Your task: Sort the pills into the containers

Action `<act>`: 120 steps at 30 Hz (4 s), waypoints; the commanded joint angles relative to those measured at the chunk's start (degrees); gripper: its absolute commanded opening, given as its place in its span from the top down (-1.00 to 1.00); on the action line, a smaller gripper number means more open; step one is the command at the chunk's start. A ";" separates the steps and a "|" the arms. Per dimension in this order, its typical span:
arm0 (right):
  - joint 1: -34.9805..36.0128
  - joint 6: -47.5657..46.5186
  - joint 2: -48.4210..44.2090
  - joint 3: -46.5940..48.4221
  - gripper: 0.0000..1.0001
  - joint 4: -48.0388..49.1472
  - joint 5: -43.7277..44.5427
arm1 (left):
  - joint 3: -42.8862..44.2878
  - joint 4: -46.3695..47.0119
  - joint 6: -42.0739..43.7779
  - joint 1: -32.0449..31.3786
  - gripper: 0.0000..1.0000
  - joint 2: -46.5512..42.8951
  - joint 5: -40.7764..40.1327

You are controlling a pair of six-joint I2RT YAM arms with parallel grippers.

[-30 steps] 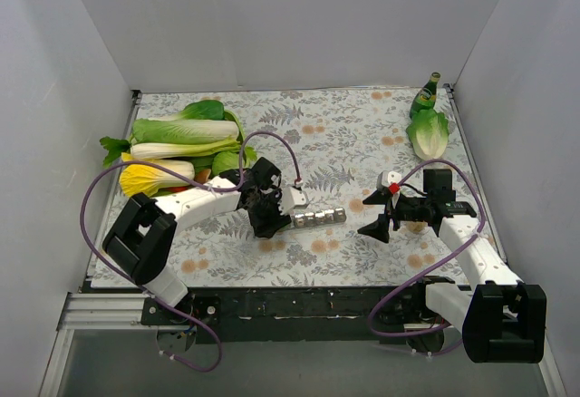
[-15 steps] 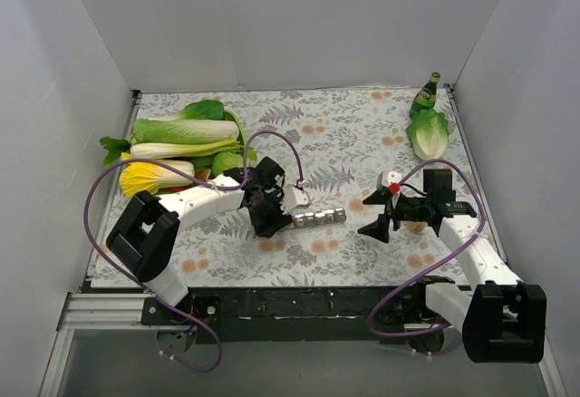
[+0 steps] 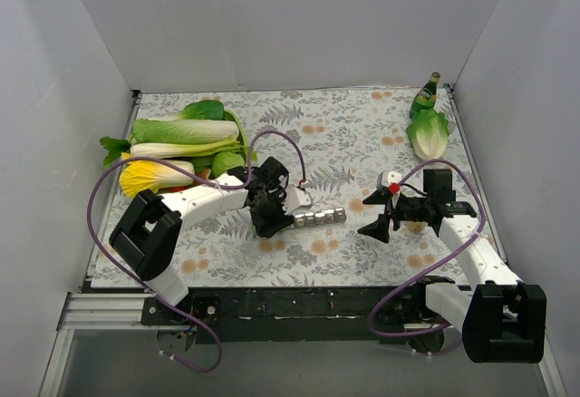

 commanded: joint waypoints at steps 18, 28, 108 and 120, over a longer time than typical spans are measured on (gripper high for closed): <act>-0.37 -0.71 -0.49 1.54 -0.89 -0.40 -1.46 | 5.41 -3.86 -1.08 -2.10 1.00 1.76 -4.42; -0.46 -0.89 -0.40 1.54 -0.89 -0.58 -1.54 | 7.16 -5.44 -1.52 -2.90 1.00 2.99 -6.01; -0.46 -1.33 -0.14 1.63 -0.89 -0.93 -1.63 | 11.21 -9.58 -2.57 -6.50 1.00 6.59 -13.74; -0.46 -1.33 -0.05 1.63 -0.90 -0.93 -1.63 | 8.93 -5.89 -3.54 -6.32 1.00 1.68 -12.78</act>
